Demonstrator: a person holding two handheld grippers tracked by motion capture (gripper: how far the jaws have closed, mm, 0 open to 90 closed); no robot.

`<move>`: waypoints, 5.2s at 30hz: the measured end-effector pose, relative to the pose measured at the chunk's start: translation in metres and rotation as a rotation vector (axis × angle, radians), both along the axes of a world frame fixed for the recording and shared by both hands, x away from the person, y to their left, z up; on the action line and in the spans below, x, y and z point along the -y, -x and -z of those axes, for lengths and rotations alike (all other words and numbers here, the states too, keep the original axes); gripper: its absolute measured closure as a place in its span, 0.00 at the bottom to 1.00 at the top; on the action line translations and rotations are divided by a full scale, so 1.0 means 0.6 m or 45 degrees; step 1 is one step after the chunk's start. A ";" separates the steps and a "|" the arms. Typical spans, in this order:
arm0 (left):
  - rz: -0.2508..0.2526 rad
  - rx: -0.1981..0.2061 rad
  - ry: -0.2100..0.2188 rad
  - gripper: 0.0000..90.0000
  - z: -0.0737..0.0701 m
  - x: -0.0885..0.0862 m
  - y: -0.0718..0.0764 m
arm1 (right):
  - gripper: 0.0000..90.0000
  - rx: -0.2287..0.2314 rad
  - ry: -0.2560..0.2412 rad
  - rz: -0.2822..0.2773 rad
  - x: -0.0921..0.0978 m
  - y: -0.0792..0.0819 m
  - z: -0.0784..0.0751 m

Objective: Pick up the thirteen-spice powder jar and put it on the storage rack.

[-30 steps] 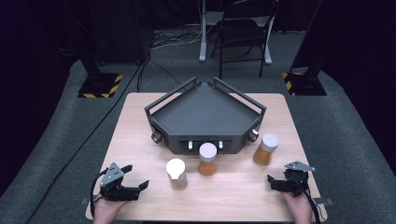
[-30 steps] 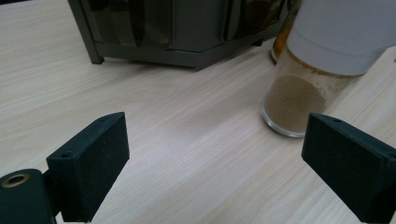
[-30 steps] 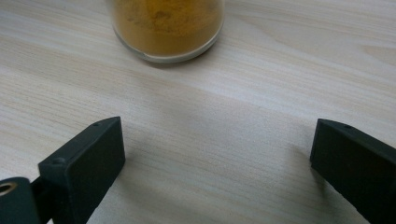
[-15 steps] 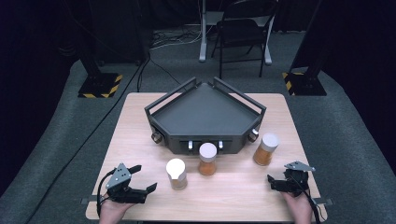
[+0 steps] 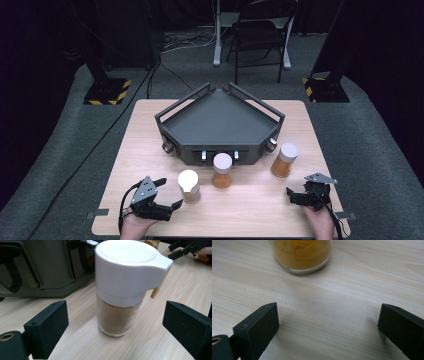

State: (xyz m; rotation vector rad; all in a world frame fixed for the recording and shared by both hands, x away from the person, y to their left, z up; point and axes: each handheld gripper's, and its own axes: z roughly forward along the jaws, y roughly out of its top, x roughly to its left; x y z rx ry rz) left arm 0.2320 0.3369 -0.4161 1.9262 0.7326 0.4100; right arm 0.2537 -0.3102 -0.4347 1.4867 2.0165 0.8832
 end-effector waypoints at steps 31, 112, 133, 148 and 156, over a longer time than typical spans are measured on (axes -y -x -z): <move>-0.190 0.004 0.000 0.09 0.013 0.106 0.013 | 0.03 0.000 -0.001 0.008 -0.001 0.000 0.000; -0.229 0.080 0.038 0.34 -0.082 0.101 -0.035 | 0.03 0.001 -0.002 0.010 -0.001 -0.001 0.000; -0.223 0.119 0.040 0.34 -0.154 0.106 -0.064 | 0.03 0.001 -0.002 0.010 -0.001 -0.001 0.000; -0.216 0.148 0.028 0.34 -0.201 0.115 -0.094 | 0.03 0.001 -0.002 0.010 -0.001 -0.001 0.000; -0.259 0.163 0.012 0.34 -0.216 0.125 -0.118 | 0.03 0.001 -0.002 0.010 -0.001 -0.001 0.000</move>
